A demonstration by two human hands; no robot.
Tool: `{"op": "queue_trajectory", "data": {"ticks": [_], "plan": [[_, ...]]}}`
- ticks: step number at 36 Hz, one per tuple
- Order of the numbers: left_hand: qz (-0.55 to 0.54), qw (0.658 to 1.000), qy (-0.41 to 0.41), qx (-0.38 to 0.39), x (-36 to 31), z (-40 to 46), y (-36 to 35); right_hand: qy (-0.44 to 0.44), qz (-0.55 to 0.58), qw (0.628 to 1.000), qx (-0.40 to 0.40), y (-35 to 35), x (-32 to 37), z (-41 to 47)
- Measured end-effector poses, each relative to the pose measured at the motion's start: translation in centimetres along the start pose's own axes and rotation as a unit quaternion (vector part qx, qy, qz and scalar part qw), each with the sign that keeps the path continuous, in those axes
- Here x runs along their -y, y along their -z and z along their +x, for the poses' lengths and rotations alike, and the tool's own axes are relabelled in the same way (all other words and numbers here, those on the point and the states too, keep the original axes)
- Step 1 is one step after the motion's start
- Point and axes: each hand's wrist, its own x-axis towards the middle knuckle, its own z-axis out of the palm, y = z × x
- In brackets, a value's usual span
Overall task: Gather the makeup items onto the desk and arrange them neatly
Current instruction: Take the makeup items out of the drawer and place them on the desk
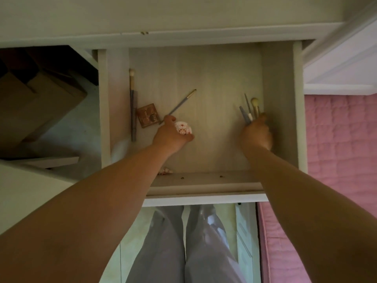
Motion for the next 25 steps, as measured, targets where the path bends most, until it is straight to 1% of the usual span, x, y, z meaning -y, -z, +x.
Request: {"op": "queue_trajectory", "data": {"ticks": [3, 5, 8, 9, 11, 16, 20, 25], "plan": [[0.03, 0.999, -0.005, 0.02, -0.4, 0.4, -0.7, -0.035, -0.036, 0.998, 0.034, 0.2, -0.9, 0.7], [0.048, 0.998, 0.0, 0.039, -0.4, 0.5, -1.0, -0.034, -0.059, 0.996, 0.057, 0.2, -1.3, 0.9], [0.067, 0.997, 0.006, 0.044, -0.4, 0.2, -1.2, 0.02, -0.107, 0.988, 0.11, 0.2, -1.5, 0.5], [0.067, 0.997, 0.006, 0.041, -0.4, 0.1, -1.2, 0.037, -0.105, 0.985, 0.13, 0.2, -1.5, 0.3], [0.045, 0.998, 0.004, 0.043, -0.6, -0.4, -1.0, 0.06, -0.066, 0.983, 0.163, 0.3, -1.5, -0.3], [-0.042, 0.998, -0.018, 0.052, -1.8, -2.3, 0.5, 0.163, -0.023, 0.974, 0.157, 2.0, -0.4, -2.9], [-0.108, 0.992, -0.033, 0.055, -3.5, -4.4, 2.3, 0.2, 0.077, 0.963, 0.161, 4.7, 1.1, -5.3], [-0.177, 0.981, -0.068, 0.035, -7.2, -6.4, 5.8, 0.289, 0.082, 0.951, 0.078, 9.9, 5.2, -6.8]]}}
